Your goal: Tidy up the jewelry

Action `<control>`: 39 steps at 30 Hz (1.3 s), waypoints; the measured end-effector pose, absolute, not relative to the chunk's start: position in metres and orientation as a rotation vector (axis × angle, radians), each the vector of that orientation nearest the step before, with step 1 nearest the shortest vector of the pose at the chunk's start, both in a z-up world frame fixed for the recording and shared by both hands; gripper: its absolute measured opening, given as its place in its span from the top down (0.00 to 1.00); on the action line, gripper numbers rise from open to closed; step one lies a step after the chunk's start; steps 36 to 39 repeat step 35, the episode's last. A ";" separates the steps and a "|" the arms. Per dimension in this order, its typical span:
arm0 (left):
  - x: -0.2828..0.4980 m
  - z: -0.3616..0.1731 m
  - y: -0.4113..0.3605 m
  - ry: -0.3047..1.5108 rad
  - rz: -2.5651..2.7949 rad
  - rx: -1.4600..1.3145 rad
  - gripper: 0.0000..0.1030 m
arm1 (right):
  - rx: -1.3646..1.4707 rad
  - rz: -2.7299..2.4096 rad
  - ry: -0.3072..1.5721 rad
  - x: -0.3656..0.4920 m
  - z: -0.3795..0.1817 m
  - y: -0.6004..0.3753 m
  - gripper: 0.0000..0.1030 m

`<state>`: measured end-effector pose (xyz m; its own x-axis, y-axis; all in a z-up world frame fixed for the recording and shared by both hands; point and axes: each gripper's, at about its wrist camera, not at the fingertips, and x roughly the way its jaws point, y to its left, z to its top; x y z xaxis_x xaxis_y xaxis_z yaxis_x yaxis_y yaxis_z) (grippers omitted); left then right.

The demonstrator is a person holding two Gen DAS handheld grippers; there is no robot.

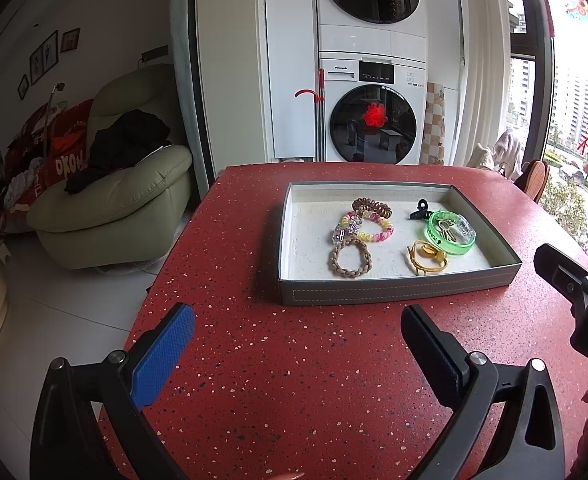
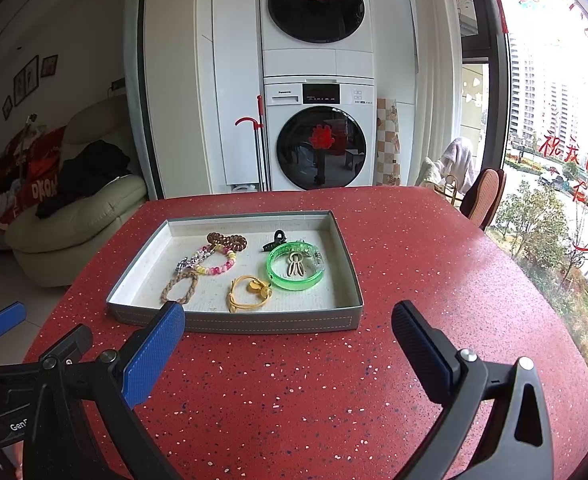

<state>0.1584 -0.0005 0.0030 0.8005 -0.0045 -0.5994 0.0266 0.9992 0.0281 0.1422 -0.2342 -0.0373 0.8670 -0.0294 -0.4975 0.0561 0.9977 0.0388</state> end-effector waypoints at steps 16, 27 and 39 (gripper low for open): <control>0.159 0.001 -0.001 0.650 -0.013 0.035 0.00 | 0.053 -0.046 0.519 0.142 -0.038 -0.234 0.00; 0.159 -0.001 -0.002 0.654 -0.021 0.038 0.00 | 0.053 -0.044 0.519 0.142 -0.037 -0.233 0.00; 0.156 0.001 -0.003 0.643 -0.023 0.048 0.00 | 0.053 -0.044 0.520 0.143 -0.036 -0.231 0.00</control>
